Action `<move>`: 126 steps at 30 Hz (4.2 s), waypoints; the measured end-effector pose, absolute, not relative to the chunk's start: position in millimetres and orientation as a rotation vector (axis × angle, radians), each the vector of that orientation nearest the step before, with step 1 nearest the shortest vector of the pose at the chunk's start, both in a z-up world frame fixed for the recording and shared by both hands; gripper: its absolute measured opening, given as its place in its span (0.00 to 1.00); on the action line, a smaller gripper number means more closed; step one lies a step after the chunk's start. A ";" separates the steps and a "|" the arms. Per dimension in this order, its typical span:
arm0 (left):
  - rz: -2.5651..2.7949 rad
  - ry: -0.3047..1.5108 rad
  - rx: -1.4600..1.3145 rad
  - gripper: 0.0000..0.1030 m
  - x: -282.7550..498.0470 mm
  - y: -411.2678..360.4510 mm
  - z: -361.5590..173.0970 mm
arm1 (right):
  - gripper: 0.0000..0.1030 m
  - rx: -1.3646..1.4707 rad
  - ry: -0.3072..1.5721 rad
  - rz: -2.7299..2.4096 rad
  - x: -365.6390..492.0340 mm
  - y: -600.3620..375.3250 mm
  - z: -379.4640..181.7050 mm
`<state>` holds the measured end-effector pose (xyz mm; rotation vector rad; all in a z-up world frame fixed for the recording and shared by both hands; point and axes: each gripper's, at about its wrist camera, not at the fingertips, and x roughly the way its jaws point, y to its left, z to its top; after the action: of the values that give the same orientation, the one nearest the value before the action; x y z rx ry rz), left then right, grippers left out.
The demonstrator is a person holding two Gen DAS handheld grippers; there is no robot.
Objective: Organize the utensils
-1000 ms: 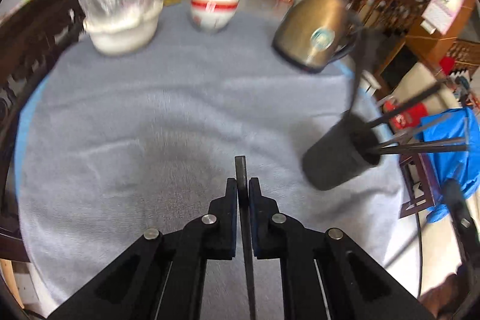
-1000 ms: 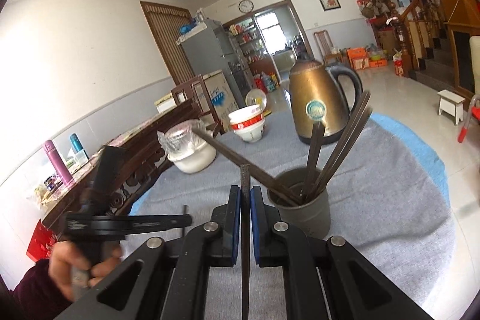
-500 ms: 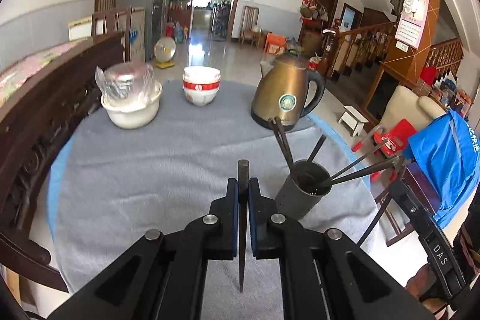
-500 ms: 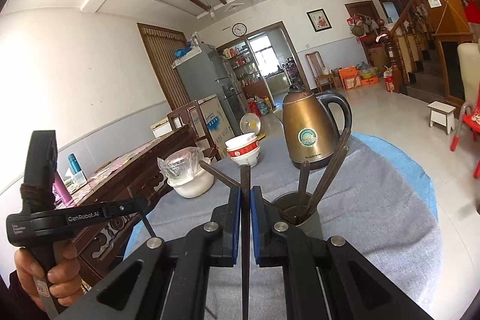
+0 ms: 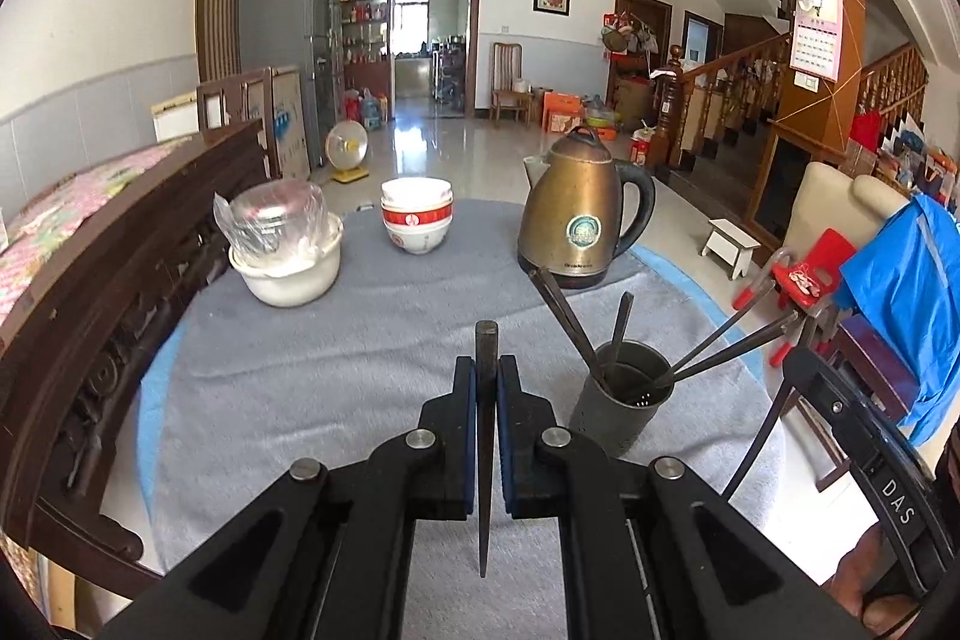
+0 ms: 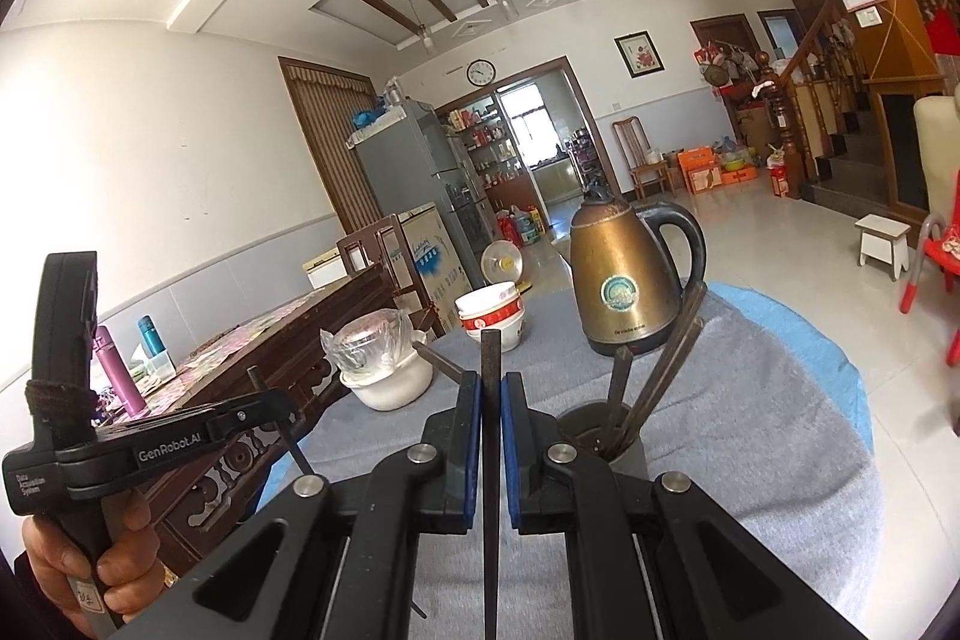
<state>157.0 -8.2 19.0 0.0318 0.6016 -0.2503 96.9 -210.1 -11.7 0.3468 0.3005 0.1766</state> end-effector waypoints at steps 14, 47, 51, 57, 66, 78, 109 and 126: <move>-0.242 0.572 0.080 0.07 151.3 -25.5 27.9 | 0.07 0.355 0.257 0.182 93.7 -219.6 -1.4; -0.415 0.335 -0.086 0.07 159.5 -61.4 103.0 | 0.07 0.328 -0.027 0.020 108.2 -252.7 50.1; -0.408 0.270 -0.135 0.07 166.7 -71.0 104.7 | 0.07 0.328 -0.092 -0.067 118.3 -249.9 42.4; -0.334 0.240 -0.123 0.07 194.9 -107.5 81.9 | 0.07 0.310 -0.075 -0.185 150.7 -238.8 18.9; -0.336 0.487 -0.051 0.07 234.6 -121.1 21.1 | 0.08 0.279 0.077 -0.108 152.5 -242.9 -4.8; -0.212 0.369 0.104 0.74 156.6 -71.1 55.0 | 0.17 0.486 0.163 -0.024 105.8 -299.8 -13.9; 0.022 0.499 0.327 0.90 24.0 6.0 20.0 | 0.59 0.301 0.394 0.008 -42.5 -214.9 -0.5; 0.103 0.514 0.291 0.90 2.7 53.1 16.7 | 0.59 0.288 0.484 0.013 -50.9 -172.7 -4.5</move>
<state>2.7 53.1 16.7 0.2905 0.5135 0.1033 -50.9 -172.7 -4.5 0.2879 0.4842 0.0131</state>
